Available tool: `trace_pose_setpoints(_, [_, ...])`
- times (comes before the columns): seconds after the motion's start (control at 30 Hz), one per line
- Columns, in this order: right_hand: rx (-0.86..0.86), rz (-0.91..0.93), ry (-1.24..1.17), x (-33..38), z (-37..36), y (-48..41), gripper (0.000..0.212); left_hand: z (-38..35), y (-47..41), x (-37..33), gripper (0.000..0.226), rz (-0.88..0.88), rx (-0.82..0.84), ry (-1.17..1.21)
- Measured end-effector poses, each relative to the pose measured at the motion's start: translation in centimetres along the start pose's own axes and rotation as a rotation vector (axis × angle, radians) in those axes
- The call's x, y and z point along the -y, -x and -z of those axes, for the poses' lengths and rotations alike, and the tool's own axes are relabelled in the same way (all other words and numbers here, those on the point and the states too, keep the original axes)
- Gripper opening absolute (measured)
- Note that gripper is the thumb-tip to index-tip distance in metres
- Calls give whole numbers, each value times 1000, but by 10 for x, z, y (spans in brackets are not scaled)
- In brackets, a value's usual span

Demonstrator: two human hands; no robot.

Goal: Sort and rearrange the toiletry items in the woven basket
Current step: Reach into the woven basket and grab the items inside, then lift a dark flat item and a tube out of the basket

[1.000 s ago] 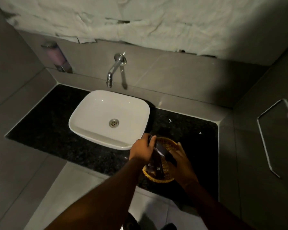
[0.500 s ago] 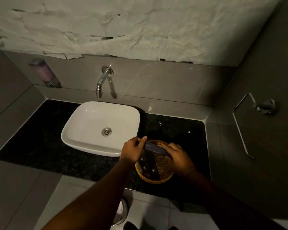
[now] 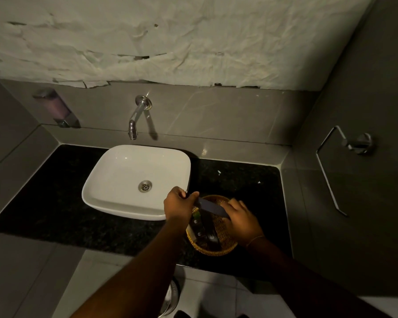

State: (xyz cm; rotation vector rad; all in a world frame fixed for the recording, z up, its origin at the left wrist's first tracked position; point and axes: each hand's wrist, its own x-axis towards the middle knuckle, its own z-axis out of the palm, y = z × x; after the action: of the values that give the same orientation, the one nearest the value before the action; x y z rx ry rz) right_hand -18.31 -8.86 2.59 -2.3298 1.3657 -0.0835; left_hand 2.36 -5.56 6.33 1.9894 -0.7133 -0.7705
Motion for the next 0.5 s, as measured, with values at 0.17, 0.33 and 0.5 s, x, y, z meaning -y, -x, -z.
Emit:
trace_pose_setpoints(0.17, [-142, -73, -318, 11, 0, -6, 54, -8, 10, -13, 56, -77, 150, 349])
trace_pose_setpoints(0.33, [-159, -52, -525, 29, -1, -12, 49, -14, 14, -20, 42, -6, 241, 393])
trace_pose_setpoints(0.5, [-74, -321, -1209, 46, 27, -21, 21, -5, 17, -28, 41, -279, 392, 115])
